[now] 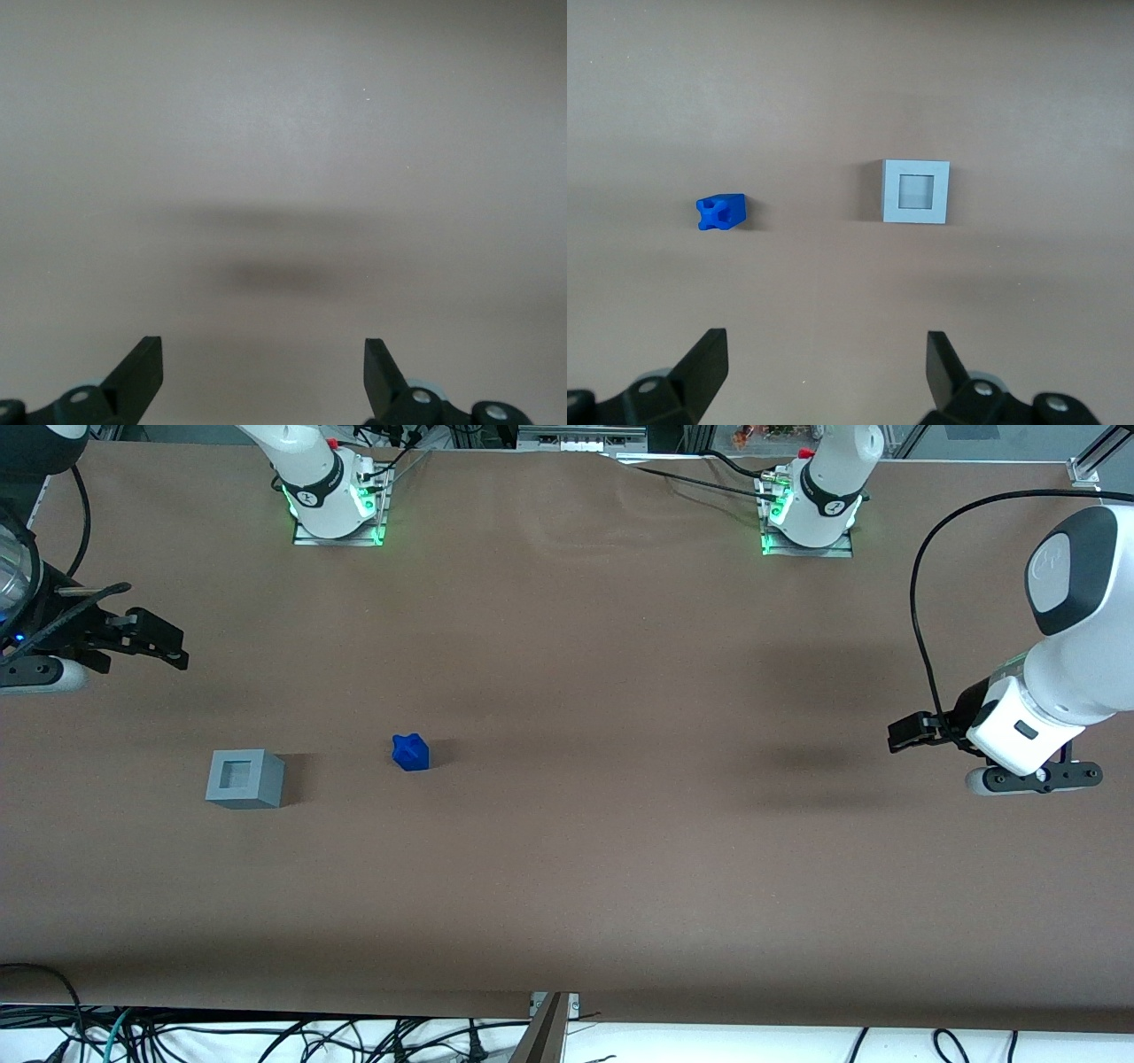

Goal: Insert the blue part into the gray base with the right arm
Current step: 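Move the open right gripper from rest toward the blue block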

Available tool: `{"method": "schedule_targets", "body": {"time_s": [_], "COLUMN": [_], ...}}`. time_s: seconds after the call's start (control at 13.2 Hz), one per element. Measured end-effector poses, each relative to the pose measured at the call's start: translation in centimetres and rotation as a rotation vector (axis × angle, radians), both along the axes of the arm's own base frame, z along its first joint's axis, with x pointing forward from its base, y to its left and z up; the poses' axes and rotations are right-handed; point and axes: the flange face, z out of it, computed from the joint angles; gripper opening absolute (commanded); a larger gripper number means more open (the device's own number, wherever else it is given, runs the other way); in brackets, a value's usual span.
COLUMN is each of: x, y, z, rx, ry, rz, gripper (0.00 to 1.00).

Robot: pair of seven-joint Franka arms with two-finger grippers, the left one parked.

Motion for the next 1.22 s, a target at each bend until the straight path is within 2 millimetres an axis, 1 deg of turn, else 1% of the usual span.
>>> {"method": "schedule_targets", "body": {"time_s": [0.38, 0.68, 1.22], "x": [0.0, 0.4, 0.4], "y": [0.7, 1.0, 1.2], "z": [-0.1, -1.1, -1.1], "rx": [-0.006, -0.012, -0.014], "ry": [0.002, 0.017, 0.017], "rz": [0.014, 0.021, 0.024], "gripper": [0.99, 0.99, 0.99]}}
